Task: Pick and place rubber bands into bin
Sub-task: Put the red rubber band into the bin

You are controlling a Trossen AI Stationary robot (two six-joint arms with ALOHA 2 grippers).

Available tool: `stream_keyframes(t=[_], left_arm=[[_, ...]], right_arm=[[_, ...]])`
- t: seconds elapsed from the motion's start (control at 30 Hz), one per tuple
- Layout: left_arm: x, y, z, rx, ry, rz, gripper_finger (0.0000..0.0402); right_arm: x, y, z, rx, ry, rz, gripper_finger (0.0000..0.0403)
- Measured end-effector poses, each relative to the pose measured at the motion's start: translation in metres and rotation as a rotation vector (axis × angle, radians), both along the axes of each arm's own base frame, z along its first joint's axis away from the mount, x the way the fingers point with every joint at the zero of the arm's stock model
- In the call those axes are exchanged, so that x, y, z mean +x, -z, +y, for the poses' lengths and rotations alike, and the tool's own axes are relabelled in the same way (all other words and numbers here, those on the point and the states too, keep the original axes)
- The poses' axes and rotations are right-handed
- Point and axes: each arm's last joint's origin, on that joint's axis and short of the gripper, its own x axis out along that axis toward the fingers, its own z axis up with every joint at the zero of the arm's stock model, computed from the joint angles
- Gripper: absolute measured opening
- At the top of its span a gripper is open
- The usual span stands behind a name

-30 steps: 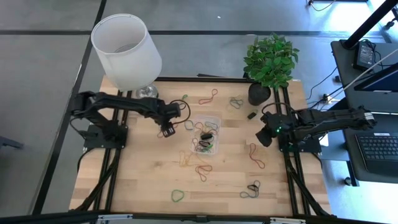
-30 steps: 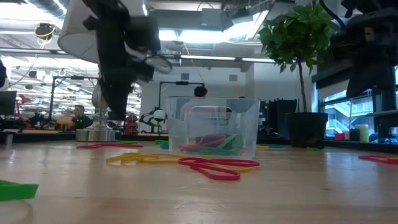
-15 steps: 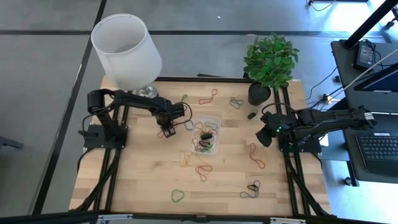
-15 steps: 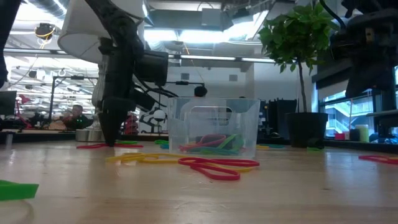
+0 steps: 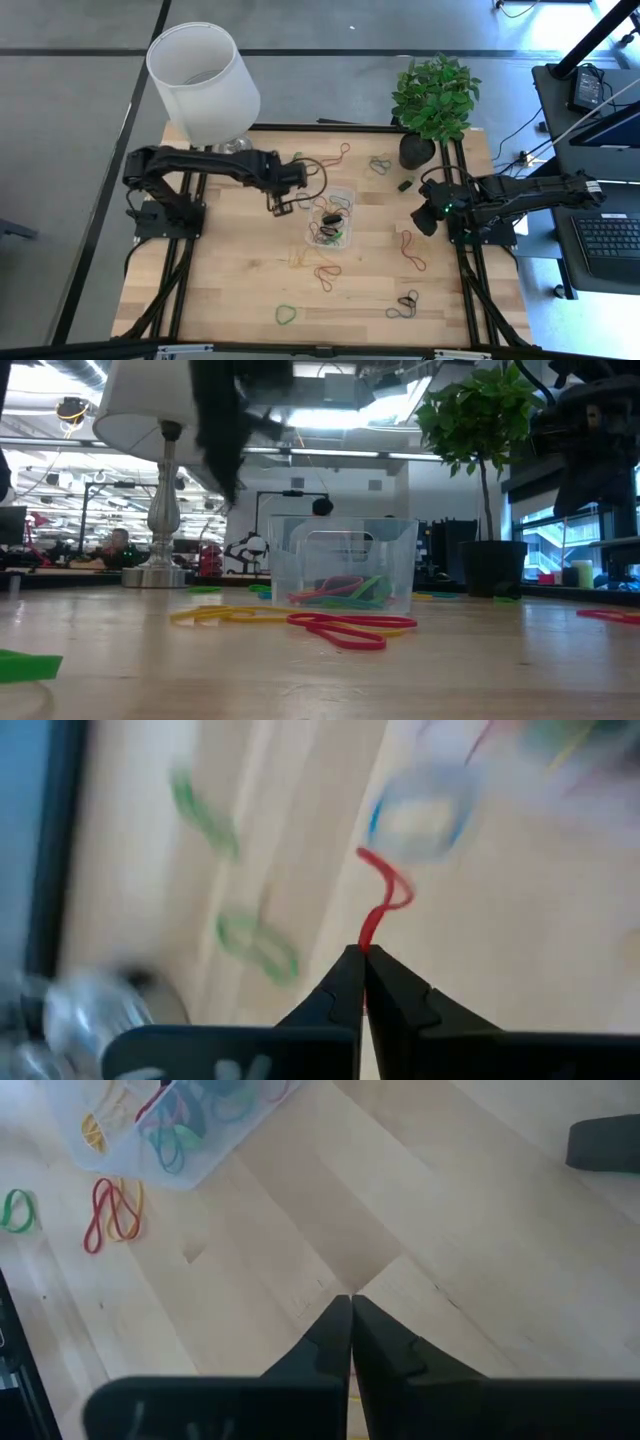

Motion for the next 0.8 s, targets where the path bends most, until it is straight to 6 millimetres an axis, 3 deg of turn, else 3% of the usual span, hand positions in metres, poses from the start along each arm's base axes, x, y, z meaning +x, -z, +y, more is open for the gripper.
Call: stream_keyframes(t=[0.2,0.37,0.53,0.8], left_arm=[[0.025,-0.069,-0.009,0.109,0.148,-0.186,0.0002],[0.054,-0.086,-0.013,0.147,0.239,-0.225,0.0002],[0.086,-0.064,-0.013,0.104,0.311,-0.169,0.0002],[0.122,0.012,-0.014,-0.039,0.345,0.000,0.0002]], right_arm=[[0.000,0.000,0.000,-0.009,0.011,-0.006,0.0016],[0.002,-0.002,0.000,-0.012,0.019,-0.032,0.0017],[0.005,-0.004,0.000,-0.009,0.020,-0.061,0.0017],[0.005,-0.004,0.000,-0.006,0.025,-0.071,0.0017]])
